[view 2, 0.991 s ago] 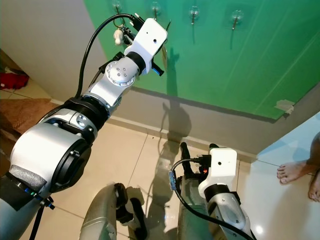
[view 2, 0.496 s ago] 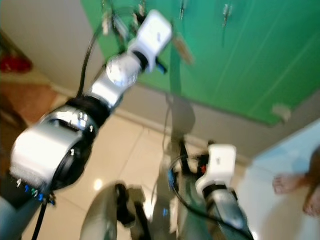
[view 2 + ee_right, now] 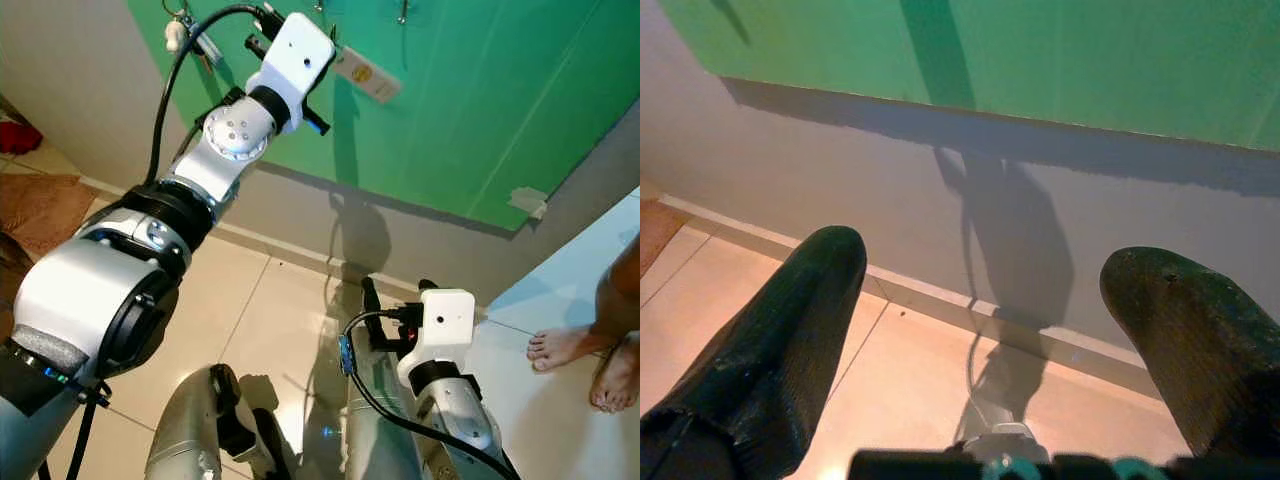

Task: Hang keys on a hook

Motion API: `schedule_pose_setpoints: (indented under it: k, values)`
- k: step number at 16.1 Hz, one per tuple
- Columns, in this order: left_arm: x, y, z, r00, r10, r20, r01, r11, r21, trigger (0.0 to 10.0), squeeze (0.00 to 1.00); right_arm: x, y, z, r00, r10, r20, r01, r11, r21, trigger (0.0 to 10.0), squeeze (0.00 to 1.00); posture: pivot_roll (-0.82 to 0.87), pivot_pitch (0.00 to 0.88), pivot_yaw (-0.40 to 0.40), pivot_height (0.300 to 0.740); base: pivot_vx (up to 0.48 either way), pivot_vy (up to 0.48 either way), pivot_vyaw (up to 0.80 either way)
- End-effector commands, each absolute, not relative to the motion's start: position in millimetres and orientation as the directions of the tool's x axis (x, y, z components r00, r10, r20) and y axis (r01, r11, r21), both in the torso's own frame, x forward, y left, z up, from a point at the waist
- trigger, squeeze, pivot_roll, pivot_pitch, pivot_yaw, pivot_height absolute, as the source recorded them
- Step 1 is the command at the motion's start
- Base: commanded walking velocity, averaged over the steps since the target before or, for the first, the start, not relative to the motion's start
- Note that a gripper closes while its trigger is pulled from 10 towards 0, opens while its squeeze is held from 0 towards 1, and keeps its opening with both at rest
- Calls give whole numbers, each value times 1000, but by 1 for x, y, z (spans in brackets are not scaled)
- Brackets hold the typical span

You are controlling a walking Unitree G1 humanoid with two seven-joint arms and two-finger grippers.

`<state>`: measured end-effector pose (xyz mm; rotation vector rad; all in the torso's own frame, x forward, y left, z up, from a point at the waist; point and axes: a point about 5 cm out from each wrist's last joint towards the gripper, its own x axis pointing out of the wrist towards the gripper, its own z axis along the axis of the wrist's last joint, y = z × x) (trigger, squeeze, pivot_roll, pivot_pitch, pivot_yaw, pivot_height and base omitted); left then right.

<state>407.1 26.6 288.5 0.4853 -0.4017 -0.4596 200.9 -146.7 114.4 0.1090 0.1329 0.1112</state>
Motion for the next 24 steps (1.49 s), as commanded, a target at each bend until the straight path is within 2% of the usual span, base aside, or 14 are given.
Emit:
schedule_pose_setpoints:
  k: [1,13,24]
  values:
    - [408,30,304,816,-490,306,283,801,528,0,0,199,-144,109,980,128,-152,-109,986,124,10000,0,-446,209,128,592,0,0,0]
    - [409,31,318,823,-465,326,235,802,549,0,0,200,-145,108,982,122,-145,-104,987,123,10000,0,-452,207,135,592,0,0,0]
    - [406,17,319,816,-491,306,252,777,576,0,0,202,-146,110,984,114,-137,-98,988,122,10000,0,-464,237,140,592,0,0,0]
